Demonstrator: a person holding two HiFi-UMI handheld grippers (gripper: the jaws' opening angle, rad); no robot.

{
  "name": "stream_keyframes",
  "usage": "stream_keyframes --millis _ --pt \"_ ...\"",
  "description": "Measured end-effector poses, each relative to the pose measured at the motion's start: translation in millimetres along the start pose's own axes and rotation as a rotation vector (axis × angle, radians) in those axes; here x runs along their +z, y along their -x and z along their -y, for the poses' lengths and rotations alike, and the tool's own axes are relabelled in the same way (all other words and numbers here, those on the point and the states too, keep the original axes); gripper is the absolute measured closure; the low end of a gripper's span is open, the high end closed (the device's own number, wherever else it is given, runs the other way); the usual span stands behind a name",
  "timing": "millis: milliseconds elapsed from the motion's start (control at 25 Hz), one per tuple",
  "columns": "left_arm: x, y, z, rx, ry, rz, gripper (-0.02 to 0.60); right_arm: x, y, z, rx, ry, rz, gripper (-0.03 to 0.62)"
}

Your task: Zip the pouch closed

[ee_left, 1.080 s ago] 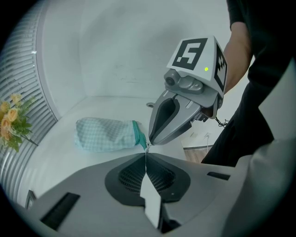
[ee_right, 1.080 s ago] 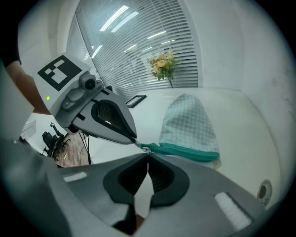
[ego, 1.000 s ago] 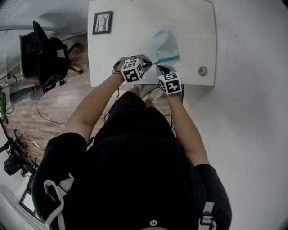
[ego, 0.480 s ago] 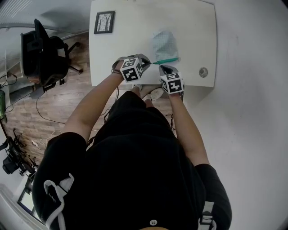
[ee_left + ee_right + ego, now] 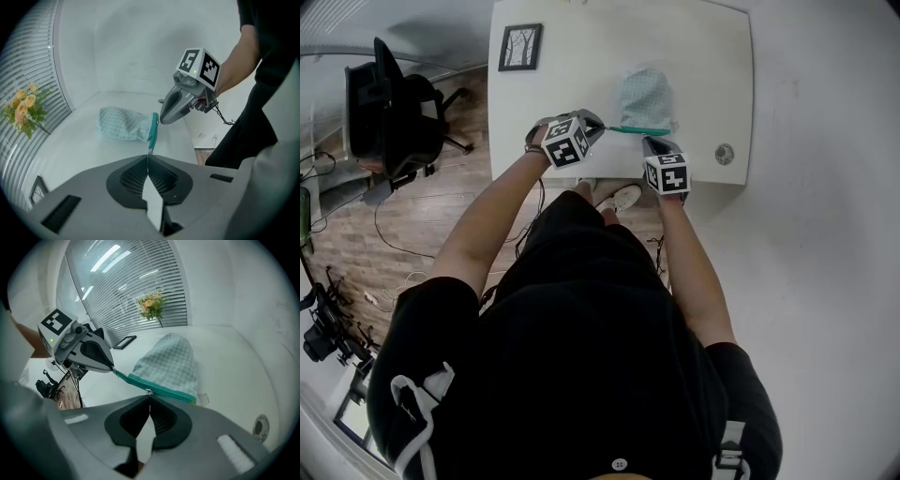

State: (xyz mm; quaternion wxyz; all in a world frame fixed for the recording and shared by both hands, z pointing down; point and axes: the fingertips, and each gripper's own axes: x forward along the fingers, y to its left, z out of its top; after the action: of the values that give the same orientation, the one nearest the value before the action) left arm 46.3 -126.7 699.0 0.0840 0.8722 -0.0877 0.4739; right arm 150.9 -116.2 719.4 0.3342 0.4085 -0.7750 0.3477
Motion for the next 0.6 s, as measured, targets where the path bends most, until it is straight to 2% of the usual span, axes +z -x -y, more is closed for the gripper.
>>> stream_keyframes --millis 360,600 --pt "-11 1 -9 0.020 0.011 -0.019 0.572 1 -1 4 -0.029 0.008 -0.011 0.580" --pt "-31 6 -28 0.044 0.086 -0.027 0.572 -5 6 28 -0.065 -0.014 -0.013 0.580"
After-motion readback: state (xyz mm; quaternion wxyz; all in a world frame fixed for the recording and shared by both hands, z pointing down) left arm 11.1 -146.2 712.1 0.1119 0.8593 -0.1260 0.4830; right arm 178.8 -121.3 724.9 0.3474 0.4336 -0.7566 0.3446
